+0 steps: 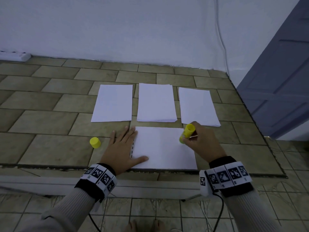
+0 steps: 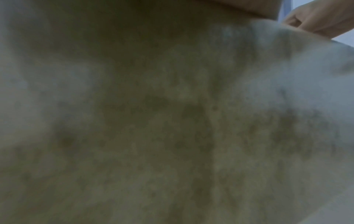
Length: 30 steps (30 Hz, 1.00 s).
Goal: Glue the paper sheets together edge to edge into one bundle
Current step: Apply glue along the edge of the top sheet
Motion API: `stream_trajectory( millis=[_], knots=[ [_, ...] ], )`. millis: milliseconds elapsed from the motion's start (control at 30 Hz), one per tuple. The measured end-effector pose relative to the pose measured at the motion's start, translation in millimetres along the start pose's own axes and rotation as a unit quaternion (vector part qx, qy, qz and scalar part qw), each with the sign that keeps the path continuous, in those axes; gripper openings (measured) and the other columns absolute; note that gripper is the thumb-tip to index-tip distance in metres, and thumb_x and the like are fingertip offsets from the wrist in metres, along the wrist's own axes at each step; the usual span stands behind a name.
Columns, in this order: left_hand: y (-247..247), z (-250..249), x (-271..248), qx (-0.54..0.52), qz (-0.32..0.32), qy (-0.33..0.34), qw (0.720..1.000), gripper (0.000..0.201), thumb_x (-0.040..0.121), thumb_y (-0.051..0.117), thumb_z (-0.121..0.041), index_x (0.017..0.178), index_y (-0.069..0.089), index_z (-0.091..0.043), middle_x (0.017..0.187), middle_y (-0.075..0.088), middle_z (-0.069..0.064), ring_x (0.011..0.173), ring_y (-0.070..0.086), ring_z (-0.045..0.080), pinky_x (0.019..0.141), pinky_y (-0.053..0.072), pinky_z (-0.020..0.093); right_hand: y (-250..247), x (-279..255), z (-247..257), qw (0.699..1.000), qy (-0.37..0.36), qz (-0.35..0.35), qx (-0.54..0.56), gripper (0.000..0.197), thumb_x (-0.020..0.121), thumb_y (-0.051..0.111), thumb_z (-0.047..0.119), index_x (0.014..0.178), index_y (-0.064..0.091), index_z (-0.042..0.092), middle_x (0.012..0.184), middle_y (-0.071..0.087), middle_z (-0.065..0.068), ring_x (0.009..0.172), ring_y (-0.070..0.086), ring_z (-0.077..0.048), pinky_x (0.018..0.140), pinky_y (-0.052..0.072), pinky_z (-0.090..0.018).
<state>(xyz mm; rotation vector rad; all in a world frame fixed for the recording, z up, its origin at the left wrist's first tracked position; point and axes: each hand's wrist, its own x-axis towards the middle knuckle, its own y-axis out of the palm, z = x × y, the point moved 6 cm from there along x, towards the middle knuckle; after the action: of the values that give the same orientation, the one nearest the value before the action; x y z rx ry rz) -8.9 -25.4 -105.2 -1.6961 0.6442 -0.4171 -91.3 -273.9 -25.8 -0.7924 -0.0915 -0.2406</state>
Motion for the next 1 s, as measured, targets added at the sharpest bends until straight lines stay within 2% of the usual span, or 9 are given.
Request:
stream_trajectory(
  millis=[200,333,433,567,667,733,800,900,1000],
  knots=[
    [-1,-1,-1,-0.01,-0.018,0.014,1.0,0.11,0.072,-0.002,-0.09,0.155,0.015,-0.02,0.162,0.004,-0.008,0.149,-0.004,0.01,0.12,-0.007,0.049,-20,-8,-17,0.998,0.015,-0.031,-0.049,0.015,0.081,0.07,0.012,0.081,0.055,0.01,0.073,0.064,-0.003,0.068,0.063,-0.017,0.066,0.056,-0.039],
    [1,3,-1,-0.034,-0.06,0.026,0.997,0.088,0.09,-0.013,-0.064,0.152,0.029,-0.017,0.161,0.019,-0.005,0.148,0.005,0.009,0.12,-0.001,0.048,-7,-9,14,0.998,-0.038,-0.042,-0.036,0.016,0.083,0.068,0.012,0.082,0.053,0.013,0.073,0.061,-0.001,0.067,0.06,-0.014,0.062,0.052,-0.024],
    [4,6,0,-0.031,-0.079,0.03,0.996,0.076,0.097,-0.008,-0.053,0.151,0.033,-0.018,0.159,0.023,-0.005,0.148,0.01,0.012,0.12,0.005,0.051,25,-10,45,0.997,-0.06,0.038,0.042,0.013,0.085,0.068,0.014,0.089,0.057,0.009,0.082,0.063,-0.002,0.075,0.062,-0.014,0.068,0.054,-0.024],
    [2,5,0,-0.031,-0.093,0.038,0.994,0.074,0.099,-0.005,-0.049,0.147,0.04,-0.014,0.157,0.031,0.0,0.147,0.021,0.019,0.116,0.014,0.057,77,-15,82,0.979,-0.096,0.167,0.06,0.02,0.085,0.07,0.019,0.098,0.057,0.011,0.094,0.065,-0.004,0.084,0.062,-0.015,0.076,0.056,-0.035],
    [4,6,0,-0.013,-0.083,0.053,0.995,0.062,0.1,0.02,-0.045,0.145,0.041,-0.009,0.155,0.035,0.006,0.144,0.024,0.024,0.11,0.025,0.064,97,-16,99,0.973,-0.142,0.176,0.045,0.027,0.084,0.071,0.019,0.104,0.058,0.008,0.1,0.065,-0.011,0.088,0.062,-0.024,0.078,0.054,-0.04],
    [6,8,2,0.022,-0.06,0.066,0.996,0.067,0.088,0.035,-0.044,0.144,0.039,-0.006,0.152,0.038,0.011,0.142,0.023,0.026,0.104,0.031,0.066,105,-16,103,0.971,-0.157,0.178,0.027,0.028,0.083,0.071,0.017,0.105,0.058,0.004,0.101,0.064,-0.015,0.089,0.061,-0.028,0.077,0.052,-0.043],
    [9,10,3,0.04,-0.045,0.069,0.996,0.072,0.083,0.039,-0.046,0.144,0.035,-0.007,0.151,0.041,0.012,0.14,0.022,0.025,0.101,0.034,0.065,109,-16,103,0.969,-0.162,0.184,0.011,0.029,0.084,0.071,0.018,0.106,0.058,0.003,0.102,0.064,-0.016,0.09,0.06,-0.031,0.078,0.05,-0.045],
    [9,9,1,0.027,-0.057,0.063,0.996,0.061,0.098,0.026,-0.046,0.145,0.038,-0.009,0.153,0.038,0.009,0.143,0.024,0.025,0.105,0.032,0.066,105,-17,100,0.969,-0.164,0.182,0.025,0.029,0.084,0.07,0.019,0.107,0.058,0.004,0.101,0.064,-0.015,0.089,0.06,-0.028,0.078,0.052,-0.044],
    [3,6,0,-0.012,-0.071,0.041,0.997,0.074,0.1,-0.002,-0.049,0.145,0.043,-0.01,0.155,0.035,0.004,0.145,0.027,0.024,0.112,0.02,0.06,94,-17,89,0.972,-0.144,0.182,0.037,0.025,0.084,0.07,0.019,0.103,0.057,0.008,0.098,0.065,-0.01,0.086,0.061,-0.023,0.076,0.054,-0.041]
  ],
)
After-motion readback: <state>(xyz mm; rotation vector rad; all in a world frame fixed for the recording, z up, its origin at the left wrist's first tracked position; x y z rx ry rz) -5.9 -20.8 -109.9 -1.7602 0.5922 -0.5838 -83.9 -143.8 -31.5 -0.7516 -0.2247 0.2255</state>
